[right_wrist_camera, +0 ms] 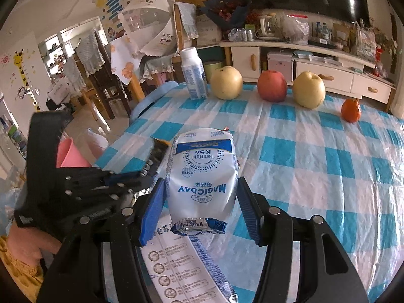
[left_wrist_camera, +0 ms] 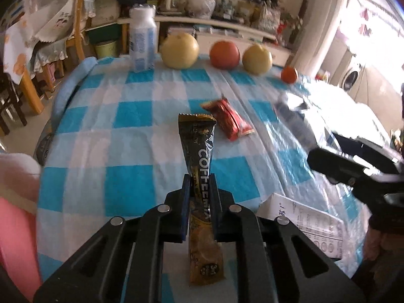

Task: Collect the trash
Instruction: 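Lift the coffee stick and milk bag and carry them toward the pink bucket, then open both grippers over the pink bucket, dropping stick and milk bag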

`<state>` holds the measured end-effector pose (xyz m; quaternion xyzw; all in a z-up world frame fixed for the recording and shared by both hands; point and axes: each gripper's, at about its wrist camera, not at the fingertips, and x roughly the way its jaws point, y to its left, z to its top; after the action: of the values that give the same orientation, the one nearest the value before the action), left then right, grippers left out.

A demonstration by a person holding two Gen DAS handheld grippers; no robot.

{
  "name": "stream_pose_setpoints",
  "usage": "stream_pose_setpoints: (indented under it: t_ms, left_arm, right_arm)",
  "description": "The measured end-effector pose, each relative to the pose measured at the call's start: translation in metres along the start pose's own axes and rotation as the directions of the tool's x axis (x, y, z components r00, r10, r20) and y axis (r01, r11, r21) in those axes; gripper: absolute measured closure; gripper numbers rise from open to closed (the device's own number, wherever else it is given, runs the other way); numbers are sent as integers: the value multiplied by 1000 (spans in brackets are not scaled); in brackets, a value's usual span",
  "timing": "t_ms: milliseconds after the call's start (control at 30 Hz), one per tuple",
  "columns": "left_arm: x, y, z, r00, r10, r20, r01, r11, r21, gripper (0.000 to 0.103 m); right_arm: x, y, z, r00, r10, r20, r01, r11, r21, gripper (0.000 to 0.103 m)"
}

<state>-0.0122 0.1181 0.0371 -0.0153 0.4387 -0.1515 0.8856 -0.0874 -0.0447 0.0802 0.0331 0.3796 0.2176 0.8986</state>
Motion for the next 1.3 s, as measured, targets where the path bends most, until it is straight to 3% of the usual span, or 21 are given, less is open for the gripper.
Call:
stream_pose_setpoints:
  t_ms: [533,933,1133,1300]
  left_arm:
    - [-87,79,-2,982,20,190,14,984,-176,89]
    - [-144,115,-14,944,39,328,47,968,-248,90]
    - [-177,141,-28,921,88,380,35,952,-305,90]
    - [-193,167,-40,912,143,385,8,932,-364,90]
  right_arm:
    - [0,64,3,1000,21,6,-20,996,-86,45]
    - [2,116,17,997,70,25,-66,988,-142,45]
    - [7,158,25,993,117,21,-111,973,-200,45]
    - [17,207,31,985,172,11,-164,951,-262,45]
